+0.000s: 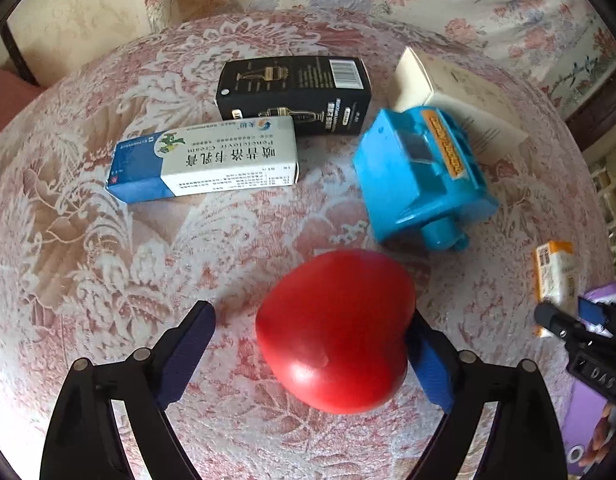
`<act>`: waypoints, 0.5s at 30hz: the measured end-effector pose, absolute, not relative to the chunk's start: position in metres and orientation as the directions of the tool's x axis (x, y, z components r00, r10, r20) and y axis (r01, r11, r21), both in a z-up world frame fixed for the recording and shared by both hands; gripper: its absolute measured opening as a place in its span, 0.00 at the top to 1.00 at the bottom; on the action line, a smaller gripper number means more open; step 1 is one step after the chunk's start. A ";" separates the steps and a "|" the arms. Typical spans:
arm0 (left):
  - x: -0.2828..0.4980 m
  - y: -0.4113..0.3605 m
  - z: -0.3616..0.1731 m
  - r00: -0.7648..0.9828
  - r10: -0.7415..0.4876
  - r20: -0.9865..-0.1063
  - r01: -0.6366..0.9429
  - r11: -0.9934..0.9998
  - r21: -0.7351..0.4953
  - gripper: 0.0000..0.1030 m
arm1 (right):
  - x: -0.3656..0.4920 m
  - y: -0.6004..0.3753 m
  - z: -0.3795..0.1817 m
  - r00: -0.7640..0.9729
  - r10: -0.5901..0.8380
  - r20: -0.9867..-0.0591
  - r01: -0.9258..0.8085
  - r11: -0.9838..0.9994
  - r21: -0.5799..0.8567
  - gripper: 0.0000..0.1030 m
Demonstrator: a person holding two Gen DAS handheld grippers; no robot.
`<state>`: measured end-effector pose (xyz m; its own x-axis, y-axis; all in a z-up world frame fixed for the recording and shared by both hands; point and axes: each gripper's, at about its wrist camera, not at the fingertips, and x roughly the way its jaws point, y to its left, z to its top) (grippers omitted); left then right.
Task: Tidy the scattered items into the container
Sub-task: 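Lift the white-and-orange packet with the right tool while the left tool grasps the red heart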
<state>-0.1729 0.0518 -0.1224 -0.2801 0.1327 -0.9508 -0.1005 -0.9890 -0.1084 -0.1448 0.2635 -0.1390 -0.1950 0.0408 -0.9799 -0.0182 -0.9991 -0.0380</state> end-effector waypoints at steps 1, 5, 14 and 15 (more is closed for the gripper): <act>-0.173 0.052 -0.123 -0.280 0.135 -0.950 -0.099 -0.989 -0.111 0.11 | -0.129 0.266 -0.137 -0.196 0.039 -0.980 -0.015 -0.999 -0.037 0.44; -0.174 0.053 -0.124 -0.271 0.131 -0.954 -0.096 -0.989 -0.109 0.10 | -0.114 0.265 -0.140 -0.179 0.027 -0.983 0.009 -1.000 -0.029 0.28; -0.178 0.054 -0.133 -0.215 0.116 -0.970 -0.055 -0.993 -0.107 0.00 | -0.115 0.270 -0.144 -0.156 -0.019 -0.988 -0.016 -1.000 0.022 0.22; -0.178 0.054 -0.133 -0.213 0.115 -0.970 -0.056 -0.993 -0.106 0.00 | -0.115 0.275 -0.144 -0.159 -0.038 -0.986 -0.037 -0.998 0.045 0.23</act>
